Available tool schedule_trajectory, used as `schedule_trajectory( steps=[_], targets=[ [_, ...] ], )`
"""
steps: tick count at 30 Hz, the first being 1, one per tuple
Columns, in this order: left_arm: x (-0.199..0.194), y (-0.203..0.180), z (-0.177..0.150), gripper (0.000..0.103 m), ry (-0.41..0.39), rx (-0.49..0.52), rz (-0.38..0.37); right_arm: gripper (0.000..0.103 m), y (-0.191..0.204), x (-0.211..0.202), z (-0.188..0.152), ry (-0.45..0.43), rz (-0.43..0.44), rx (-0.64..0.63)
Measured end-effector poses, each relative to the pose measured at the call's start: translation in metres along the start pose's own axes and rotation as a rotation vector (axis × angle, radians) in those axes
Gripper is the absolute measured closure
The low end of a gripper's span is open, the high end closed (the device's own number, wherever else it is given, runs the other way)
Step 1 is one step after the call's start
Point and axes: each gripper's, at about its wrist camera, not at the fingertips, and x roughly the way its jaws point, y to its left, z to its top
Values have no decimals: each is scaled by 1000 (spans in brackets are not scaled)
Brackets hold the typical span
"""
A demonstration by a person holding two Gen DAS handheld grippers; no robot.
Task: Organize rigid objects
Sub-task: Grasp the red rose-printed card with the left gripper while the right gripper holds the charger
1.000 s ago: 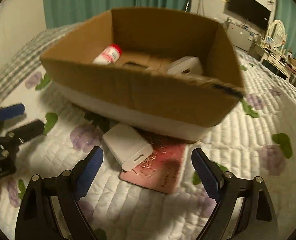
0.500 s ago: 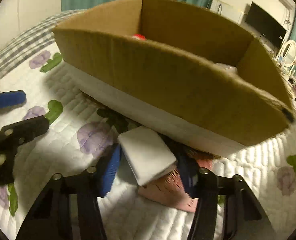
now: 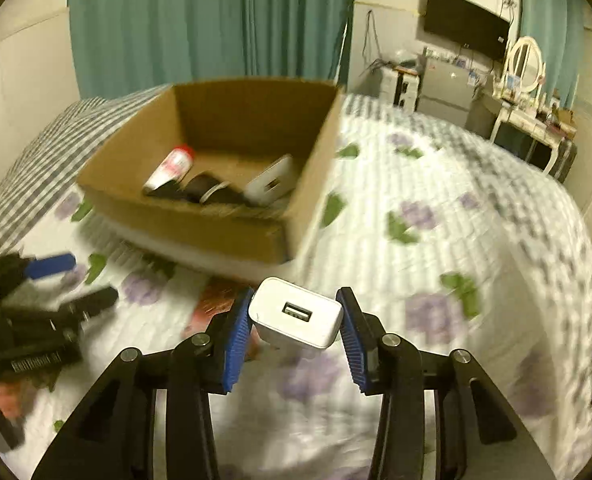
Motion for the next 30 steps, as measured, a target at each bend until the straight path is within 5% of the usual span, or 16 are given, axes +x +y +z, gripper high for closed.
schedule_trajectory(
  steps=[8,19,30],
  targets=[
    [38,-47,7,27,83,-69,-73,61,-33,8,6,32,21,70],
    [82,-85,13,24,68,12,-57,61,-44,3,7,-5,73,116],
    [56,-64,4,34,88,-5,-104,61,-36,-2,6,-20,26,95]
  ],
)
